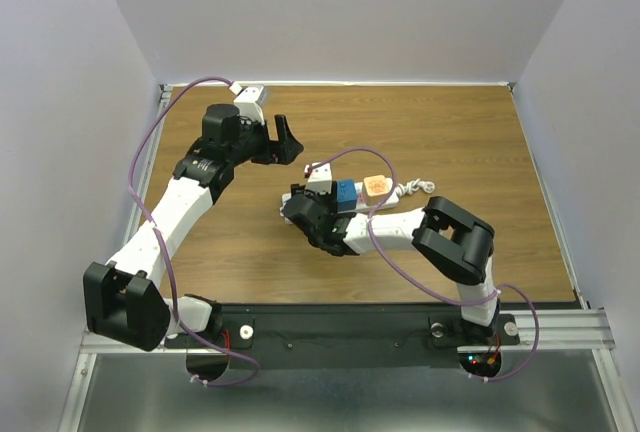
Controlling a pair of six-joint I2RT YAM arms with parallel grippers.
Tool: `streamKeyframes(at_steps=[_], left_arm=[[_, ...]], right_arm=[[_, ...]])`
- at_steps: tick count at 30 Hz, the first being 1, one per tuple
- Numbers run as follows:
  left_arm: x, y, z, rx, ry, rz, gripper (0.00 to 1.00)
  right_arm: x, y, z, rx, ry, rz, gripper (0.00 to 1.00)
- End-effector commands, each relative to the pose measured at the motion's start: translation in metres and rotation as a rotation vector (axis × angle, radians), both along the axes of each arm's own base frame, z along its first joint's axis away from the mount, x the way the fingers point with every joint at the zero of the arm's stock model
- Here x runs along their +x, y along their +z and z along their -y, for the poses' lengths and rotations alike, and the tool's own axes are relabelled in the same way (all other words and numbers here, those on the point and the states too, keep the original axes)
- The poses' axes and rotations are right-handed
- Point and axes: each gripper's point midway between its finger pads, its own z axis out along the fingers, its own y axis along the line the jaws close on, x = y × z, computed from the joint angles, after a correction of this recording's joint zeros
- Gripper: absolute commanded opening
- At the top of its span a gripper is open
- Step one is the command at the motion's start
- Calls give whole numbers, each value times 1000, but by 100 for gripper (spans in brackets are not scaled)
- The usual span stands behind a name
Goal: Insert the plug
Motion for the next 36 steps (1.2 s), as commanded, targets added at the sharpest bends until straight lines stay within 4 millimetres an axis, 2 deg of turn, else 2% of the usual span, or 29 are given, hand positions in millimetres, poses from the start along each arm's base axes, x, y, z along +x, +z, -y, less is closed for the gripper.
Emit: streamKeyframes(at_steps=[1, 7, 8, 11, 13, 14, 16, 19, 22, 23, 25, 26, 30, 31, 36], left_arm=[[0, 31, -1, -37, -4, 91, 96], [0, 27, -1, -45, -6, 79, 96], [0, 28, -1, -42, -4, 82, 96], [2, 29, -3, -40, 6, 88, 96], [2, 30, -2, -49, 4, 87, 96], [3, 30, -1, -56, 4, 85, 96], [2, 28, 0, -58, -3, 80, 96], [0, 30, -4, -50, 13, 89, 96], [2, 34, -10, -45, 49, 107, 96], [3, 35, -10, -48, 53, 111, 96], [3, 35, -9, -51, 53, 111, 96], [4, 33, -9, -51, 53, 107, 96], [5, 29, -9, -53, 59, 93, 96], [5, 28, -9, -53, 60, 90, 96], [5, 30, -11, -48, 65, 100, 96]], right_arm=[[-159, -165, 145, -607, 125, -648, 0], [-170, -175, 144, -647, 139, -683, 0], [-182, -174, 145, -665, 140, -690, 1], [-196, -173, 146, -674, 146, -688, 0], [-194, -175, 148, -695, 146, -679, 0], [-188, -176, 141, -689, 148, -673, 1], [-181, -183, 141, -713, 151, -674, 0], [-160, -181, 143, -696, 104, -664, 0], [-130, -171, 156, -688, 34, -623, 0], [-112, -164, 160, -673, 4, -601, 0], [-93, -156, 161, -648, -23, -577, 0], [-73, -147, 159, -619, -44, -551, 0], [-35, -134, 152, -593, -65, -499, 0], [-19, -129, 144, -566, -71, -479, 0], [11, -119, 121, -540, -49, -429, 0]])
